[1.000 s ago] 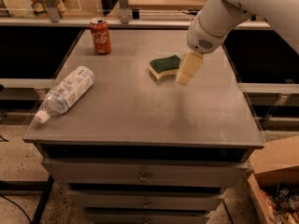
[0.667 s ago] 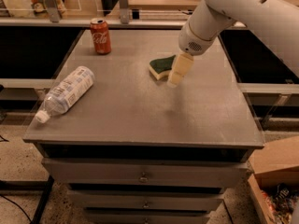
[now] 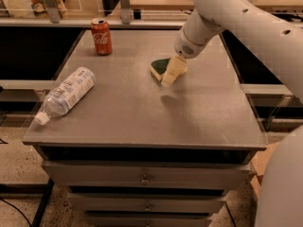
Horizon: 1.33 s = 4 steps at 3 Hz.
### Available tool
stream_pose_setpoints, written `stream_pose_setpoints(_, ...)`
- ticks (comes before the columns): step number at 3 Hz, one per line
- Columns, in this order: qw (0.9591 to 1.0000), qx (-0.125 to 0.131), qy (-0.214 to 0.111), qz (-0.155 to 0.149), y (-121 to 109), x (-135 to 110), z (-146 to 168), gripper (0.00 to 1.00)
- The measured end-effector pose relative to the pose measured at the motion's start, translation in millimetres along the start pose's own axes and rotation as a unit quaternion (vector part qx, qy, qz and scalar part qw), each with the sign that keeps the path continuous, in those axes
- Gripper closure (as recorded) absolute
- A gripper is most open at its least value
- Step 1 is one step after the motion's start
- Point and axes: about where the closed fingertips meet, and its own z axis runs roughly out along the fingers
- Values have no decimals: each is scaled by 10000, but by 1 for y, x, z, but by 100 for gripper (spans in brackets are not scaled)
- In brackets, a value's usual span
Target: Pick sponge
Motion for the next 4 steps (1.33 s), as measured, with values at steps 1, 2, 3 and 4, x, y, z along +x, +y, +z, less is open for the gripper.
stream_pose_setpoints(1,9998,-3,0,197,-4,1,17,0)
stream_pose_setpoints(2,9996,-51,-67,274,-3,-5,27,18)
stream_pose_setpoints(3,9993,-134,-145,322,2,-10,31,41)
stream_pose_setpoints(4,9993,-134,-145,322,1,-12,27,64)
